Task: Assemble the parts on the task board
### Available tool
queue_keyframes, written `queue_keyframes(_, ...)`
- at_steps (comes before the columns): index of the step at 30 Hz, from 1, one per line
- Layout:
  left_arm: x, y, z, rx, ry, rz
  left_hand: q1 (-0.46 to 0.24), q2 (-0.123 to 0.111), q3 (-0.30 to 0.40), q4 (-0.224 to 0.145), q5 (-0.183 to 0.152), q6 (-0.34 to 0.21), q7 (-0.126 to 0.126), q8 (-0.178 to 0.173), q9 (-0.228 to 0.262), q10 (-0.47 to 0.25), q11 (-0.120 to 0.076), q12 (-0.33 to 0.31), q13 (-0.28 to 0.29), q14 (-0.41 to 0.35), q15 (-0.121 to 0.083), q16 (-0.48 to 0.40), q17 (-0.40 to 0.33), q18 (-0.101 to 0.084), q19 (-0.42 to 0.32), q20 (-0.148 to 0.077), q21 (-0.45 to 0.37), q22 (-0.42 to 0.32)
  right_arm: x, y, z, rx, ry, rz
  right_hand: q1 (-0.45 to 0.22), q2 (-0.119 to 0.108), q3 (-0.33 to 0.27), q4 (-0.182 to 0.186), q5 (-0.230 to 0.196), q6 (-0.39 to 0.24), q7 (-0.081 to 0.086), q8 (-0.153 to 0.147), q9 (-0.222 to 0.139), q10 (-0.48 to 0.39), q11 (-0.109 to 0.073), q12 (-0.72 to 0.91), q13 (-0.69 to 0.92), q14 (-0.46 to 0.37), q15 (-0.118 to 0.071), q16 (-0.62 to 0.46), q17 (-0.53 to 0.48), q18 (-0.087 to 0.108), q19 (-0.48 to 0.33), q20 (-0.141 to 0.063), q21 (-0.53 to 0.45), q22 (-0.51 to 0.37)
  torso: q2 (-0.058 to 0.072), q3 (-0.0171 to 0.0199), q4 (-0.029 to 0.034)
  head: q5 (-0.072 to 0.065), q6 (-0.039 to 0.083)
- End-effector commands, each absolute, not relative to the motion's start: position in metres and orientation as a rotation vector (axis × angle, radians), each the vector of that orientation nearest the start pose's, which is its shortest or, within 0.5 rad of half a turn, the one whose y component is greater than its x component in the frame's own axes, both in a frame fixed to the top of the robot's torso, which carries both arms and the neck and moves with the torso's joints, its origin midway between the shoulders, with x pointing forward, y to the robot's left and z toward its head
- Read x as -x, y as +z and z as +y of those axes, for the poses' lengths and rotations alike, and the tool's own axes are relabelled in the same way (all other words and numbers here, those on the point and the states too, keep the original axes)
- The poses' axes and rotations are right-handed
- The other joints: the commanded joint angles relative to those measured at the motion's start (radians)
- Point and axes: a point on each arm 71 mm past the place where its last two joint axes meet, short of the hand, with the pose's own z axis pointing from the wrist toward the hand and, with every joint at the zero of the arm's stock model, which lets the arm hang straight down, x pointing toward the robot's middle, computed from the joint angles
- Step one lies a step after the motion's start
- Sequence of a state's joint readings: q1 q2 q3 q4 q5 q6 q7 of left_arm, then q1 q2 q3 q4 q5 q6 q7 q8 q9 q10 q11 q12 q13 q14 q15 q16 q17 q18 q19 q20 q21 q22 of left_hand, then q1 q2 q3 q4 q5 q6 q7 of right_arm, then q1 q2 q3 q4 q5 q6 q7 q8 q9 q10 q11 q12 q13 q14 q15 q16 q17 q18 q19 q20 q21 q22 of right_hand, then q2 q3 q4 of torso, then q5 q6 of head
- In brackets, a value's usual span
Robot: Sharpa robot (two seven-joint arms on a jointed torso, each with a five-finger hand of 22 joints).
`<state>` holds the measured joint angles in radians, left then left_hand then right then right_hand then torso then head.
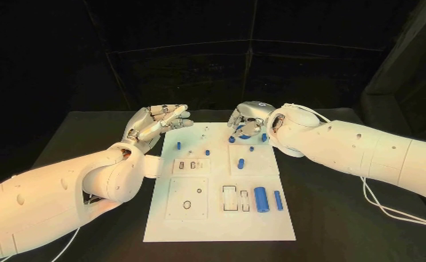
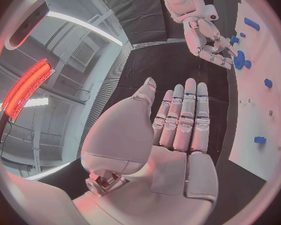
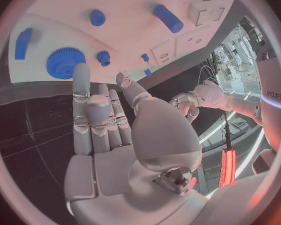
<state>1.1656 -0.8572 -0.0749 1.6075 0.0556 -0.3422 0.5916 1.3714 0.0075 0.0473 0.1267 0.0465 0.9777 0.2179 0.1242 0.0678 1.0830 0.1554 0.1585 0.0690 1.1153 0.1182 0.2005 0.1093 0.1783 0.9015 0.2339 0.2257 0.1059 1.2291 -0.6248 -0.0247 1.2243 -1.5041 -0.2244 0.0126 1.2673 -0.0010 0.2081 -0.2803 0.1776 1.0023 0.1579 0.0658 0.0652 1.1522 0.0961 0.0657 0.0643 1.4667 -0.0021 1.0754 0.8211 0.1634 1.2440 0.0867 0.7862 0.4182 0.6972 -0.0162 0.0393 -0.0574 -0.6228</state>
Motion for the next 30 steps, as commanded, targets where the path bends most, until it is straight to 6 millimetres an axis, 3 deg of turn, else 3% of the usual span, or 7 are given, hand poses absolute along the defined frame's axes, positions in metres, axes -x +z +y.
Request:
queue_keyframes(1, -0.4602, -0.1866, 0.1923, 1.077, -1.697, 1.313, 0.001, 0.013, 0.000, -0.007, 0.001, 0.009, -0.001, -0.006, -0.001, 0.006, 0.002, -0.007, -0.001, 0.006, -0.001, -0.002, 0.002, 0.006, 0.005, 0.001, 0.003, -0.002, -0.5398, -0.1855, -0.1658, 0.363, 0.539, 1.691, -0.006, -0.006, 0.008, 0.000, -0.006, -0.009, 0.002, -0.001, 0.000, -0.020, 0.001, -0.002, -0.001, 0.031, 0.008, 0.026, 0.023, 0.018, -0.017, 0.002, 0.023, 0.015, 0.017, -0.0026, 0.0042, -0.002, -0.001)
queue_keyframes(8, -0.4585, -0.1868, 0.1945, 1.077, -1.699, 1.322, 0.000, 0.014, 0.000, -0.009, 0.001, 0.009, -0.001, -0.009, -0.002, 0.006, 0.003, -0.010, -0.002, 0.005, 0.000, -0.005, 0.001, 0.006, 0.005, 0.001, 0.000, -0.004, -0.5391, -0.1868, -0.1642, 0.387, 0.531, 1.718, -0.007, -0.008, 0.010, 0.003, -0.012, -0.007, 0.003, 0.001, 0.001, -0.031, 0.002, 0.002, -0.001, 0.024, 0.011, 0.055, 0.050, 0.019, -0.035, 0.005, 0.048, 0.033, 0.027, -0.0004, 0.0031, -0.001, -0.002)
queue_keyframes(15, -0.4578, -0.1867, 0.1964, 1.077, -1.704, 1.325, 0.001, 0.016, 0.000, -0.011, 0.001, 0.009, 0.000, -0.011, -0.002, 0.006, 0.004, -0.013, -0.003, 0.004, 0.000, -0.008, 0.001, 0.006, 0.005, 0.001, -0.002, -0.005, -0.5399, -0.1874, -0.1641, 0.390, 0.534, 1.725, -0.005, -0.001, 0.016, 0.005, -0.018, -0.003, 0.003, 0.001, 0.001, -0.029, 0.002, 0.005, -0.001, 0.025, 0.011, 0.081, 0.080, 0.019, -0.040, 0.006, 0.063, 0.043, 0.032, -0.0010, 0.0057, -0.001, -0.004)
queue_keyframes(20, -0.4579, -0.1870, 0.1971, 1.079, -1.702, 1.329, 0.000, 0.017, 0.000, -0.013, 0.001, 0.009, 0.001, -0.014, -0.003, 0.005, 0.005, -0.016, -0.003, 0.003, 0.001, -0.011, 0.001, 0.005, 0.004, 0.002, -0.004, -0.007, -0.5403, -0.1873, -0.1635, 0.385, 0.548, 1.723, -0.016, 0.014, 0.027, 0.019, -0.018, 0.009, 0.005, 0.004, 0.002, -0.014, 0.001, 0.011, 0.000, 0.026, 0.011, 0.109, 0.107, 0.018, -0.041, 0.007, 0.093, 0.069, 0.034, 0.0008, 0.0068, 0.000, -0.012)
queue_keyframes(27, -0.4581, -0.1877, 0.1987, 1.085, -1.692, 1.336, -0.007, 0.018, -0.004, -0.013, 0.001, 0.006, 0.005, -0.020, -0.003, 0.003, 0.008, -0.023, -0.004, 0.000, 0.003, -0.017, 0.001, 0.005, 0.002, 0.003, -0.009, -0.010, -0.5415, -0.1881, -0.1615, 0.383, 0.565, 1.730, -0.017, 0.029, 0.046, 0.026, -0.023, 0.016, 0.003, 0.003, 0.002, 0.004, -0.003, 0.016, 0.000, 0.028, 0.008, 0.135, 0.137, 0.014, -0.037, 0.006, 0.124, 0.102, 0.037, 0.0037, 0.0033, 0.003, -0.013)
queue_keyframes(30, -0.4583, -0.1880, 0.1993, 1.087, -1.689, 1.338, -0.009, 0.019, -0.004, -0.013, 0.001, 0.006, 0.005, -0.021, -0.003, 0.003, 0.008, -0.024, -0.004, 0.000, 0.004, -0.018, 0.001, 0.005, 0.002, 0.004, -0.010, -0.011, -0.5423, -0.1888, -0.1599, 0.385, 0.567, 1.734, -0.011, 0.041, 0.067, 0.029, -0.059, 0.028, 0.004, 0.006, 0.003, 0.023, -0.005, 0.022, 0.001, 0.031, 0.004, 0.157, 0.163, 0.009, -0.025, 0.005, 0.157, 0.141, 0.038, 0.0044, 0.0042, 0.002, -0.013)
